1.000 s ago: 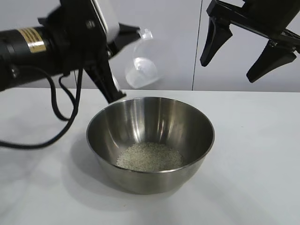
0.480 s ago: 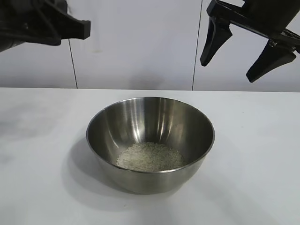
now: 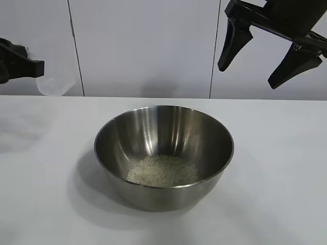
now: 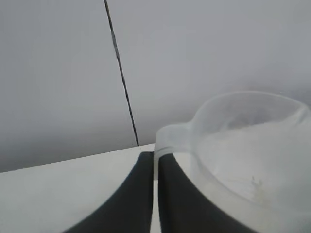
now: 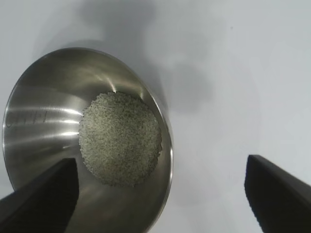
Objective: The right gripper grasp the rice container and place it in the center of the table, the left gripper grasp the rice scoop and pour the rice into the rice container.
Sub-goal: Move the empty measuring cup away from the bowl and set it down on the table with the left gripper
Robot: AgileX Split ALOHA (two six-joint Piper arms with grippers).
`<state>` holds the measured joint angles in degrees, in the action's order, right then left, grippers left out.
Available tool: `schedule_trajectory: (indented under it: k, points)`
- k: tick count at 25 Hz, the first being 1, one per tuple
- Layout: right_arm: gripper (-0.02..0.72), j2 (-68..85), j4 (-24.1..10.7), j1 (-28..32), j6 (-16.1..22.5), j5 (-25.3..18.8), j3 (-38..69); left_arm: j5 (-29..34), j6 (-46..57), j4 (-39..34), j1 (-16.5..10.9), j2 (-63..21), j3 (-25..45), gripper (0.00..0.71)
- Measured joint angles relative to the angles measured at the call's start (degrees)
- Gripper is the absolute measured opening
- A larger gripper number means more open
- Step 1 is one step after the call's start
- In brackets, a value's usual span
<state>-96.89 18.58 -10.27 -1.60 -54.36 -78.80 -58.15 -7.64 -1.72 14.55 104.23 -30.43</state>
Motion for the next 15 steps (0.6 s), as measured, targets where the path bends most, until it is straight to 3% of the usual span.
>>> schedule_trajectory:
  k: [5, 15]
  points:
    - [0.643, 0.0, 0.0, 0.0, 0.0, 0.1, 0.0, -6.2, 0.0, -0.1, 0.0, 6.5, 0.0, 0.012]
    - [0.643, 0.0, 0.0, 0.0, 0.0, 0.2, 0.0, -6.7, 0.0, -0.2, 0.0, 14.0, -0.1, 0.012]
